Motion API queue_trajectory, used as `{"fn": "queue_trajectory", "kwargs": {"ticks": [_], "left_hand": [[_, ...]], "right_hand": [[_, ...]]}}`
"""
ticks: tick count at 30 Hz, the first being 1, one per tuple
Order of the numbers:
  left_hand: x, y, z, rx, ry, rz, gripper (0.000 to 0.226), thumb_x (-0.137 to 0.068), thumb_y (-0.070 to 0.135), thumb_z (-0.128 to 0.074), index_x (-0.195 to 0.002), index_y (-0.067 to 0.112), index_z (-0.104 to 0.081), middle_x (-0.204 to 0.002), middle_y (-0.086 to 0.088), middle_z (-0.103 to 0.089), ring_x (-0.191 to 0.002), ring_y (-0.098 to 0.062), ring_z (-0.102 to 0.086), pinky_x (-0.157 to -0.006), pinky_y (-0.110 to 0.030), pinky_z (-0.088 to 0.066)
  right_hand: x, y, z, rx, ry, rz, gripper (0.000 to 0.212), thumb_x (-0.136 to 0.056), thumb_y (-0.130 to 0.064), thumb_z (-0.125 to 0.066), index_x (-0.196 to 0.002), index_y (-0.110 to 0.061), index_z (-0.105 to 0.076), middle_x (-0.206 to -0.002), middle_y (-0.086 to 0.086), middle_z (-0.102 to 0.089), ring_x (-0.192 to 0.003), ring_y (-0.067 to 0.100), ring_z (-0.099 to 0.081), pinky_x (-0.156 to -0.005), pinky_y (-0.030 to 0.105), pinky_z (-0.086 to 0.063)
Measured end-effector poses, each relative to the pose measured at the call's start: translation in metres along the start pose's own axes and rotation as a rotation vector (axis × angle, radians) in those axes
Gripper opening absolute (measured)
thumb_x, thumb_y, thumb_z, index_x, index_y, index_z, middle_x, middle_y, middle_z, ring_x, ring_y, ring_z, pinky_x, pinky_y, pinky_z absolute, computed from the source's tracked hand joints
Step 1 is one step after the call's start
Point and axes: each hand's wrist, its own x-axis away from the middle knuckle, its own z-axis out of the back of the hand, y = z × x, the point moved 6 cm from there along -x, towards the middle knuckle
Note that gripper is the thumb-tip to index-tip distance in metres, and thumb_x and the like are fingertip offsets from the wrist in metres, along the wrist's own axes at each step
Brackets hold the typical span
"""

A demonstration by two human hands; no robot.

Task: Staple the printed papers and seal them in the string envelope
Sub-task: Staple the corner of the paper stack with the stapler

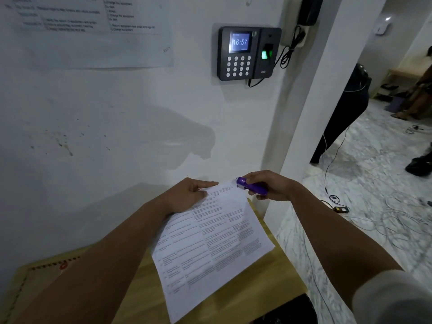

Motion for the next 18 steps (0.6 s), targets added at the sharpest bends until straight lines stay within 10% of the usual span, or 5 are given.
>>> {"fn": "queue_trajectory", "kwargs": {"ticks": [18], "left_hand": [[-0.003,0.013,0.002,-0.012,0.01,0.017,0.042,-0.106,0.009,-0.051,-0.138,0.033,-0.063,-0.119,0.017,-0.074,-0.114,-0.002,-0.068,-0.109,-0.026,-0.047]], "right_hand": [[0.013,-0.03,-0.002,0.266,0.166,0.263,0.018,-0.083,-0.025,-0.081,-0.093,-0.011,-0.078,-0.101,0.005,-0.077,-0.086,0.015,-0.067,-0.079,0.028,-0.048]]}}
